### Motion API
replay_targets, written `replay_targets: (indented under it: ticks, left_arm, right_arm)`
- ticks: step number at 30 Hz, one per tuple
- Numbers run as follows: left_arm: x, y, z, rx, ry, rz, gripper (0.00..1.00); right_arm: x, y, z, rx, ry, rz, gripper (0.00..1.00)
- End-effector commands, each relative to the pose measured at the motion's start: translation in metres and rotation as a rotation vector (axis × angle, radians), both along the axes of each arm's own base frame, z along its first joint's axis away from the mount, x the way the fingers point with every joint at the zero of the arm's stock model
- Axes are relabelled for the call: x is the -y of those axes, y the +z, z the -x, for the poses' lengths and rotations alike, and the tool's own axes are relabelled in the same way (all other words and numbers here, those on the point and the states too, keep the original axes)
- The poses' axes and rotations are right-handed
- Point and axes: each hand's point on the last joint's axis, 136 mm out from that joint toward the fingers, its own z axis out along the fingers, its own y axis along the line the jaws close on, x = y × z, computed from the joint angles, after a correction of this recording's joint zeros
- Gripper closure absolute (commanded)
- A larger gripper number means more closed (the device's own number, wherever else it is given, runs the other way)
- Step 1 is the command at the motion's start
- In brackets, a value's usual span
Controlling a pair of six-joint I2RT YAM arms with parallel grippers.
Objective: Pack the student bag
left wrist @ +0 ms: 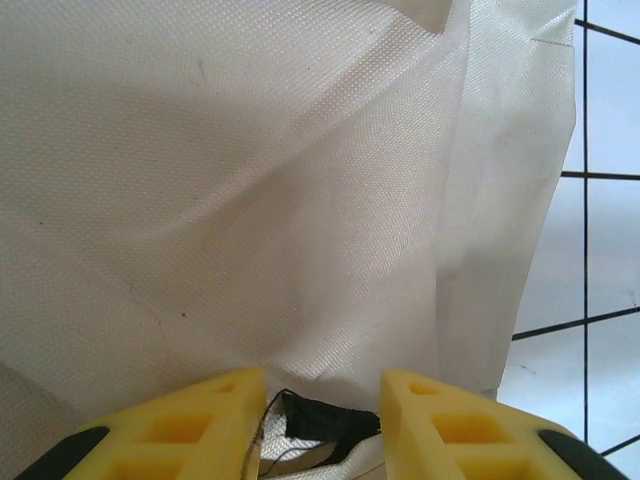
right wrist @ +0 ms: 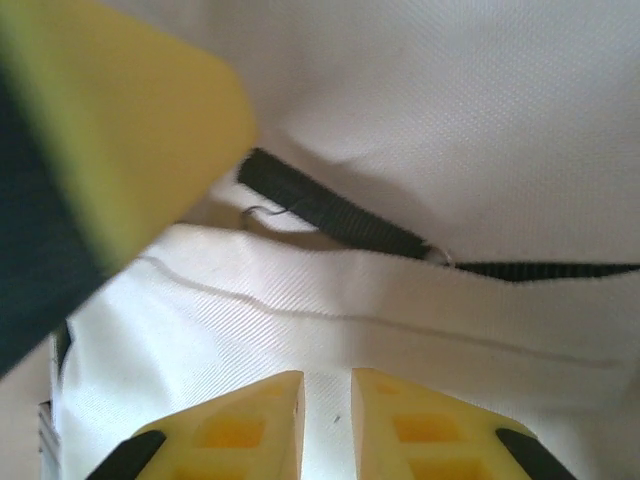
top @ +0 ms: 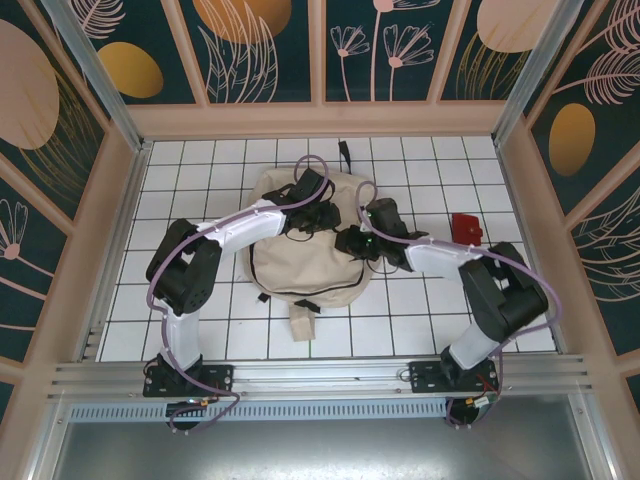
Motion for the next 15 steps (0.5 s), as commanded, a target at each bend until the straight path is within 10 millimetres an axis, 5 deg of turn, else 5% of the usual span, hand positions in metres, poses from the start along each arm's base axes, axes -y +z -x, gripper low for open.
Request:
replay_targets:
  ticks: [1, 7, 15]
  left_arm:
    - [-0.006, -0.009, -0.004, -0.013, 0.034, -0.051, 0.63]
    - [0.006, -0.013, 0.004, -0.047, -0.013, 0.0, 0.67]
    - [0.024, -0.003, 0.009, -0.051, -0.065, 0.089, 0.76]
  right_arm:
    - [0.023, 0.022, -0.01, 0.059, -0.074, -0.028, 0.76]
    - [0.051, 0.019, -0.016, 0.049, -0.16, -0.024, 0.74]
    - [0.055, 0.016, -0.021, 0.047, -0.176, -0.023, 0.74]
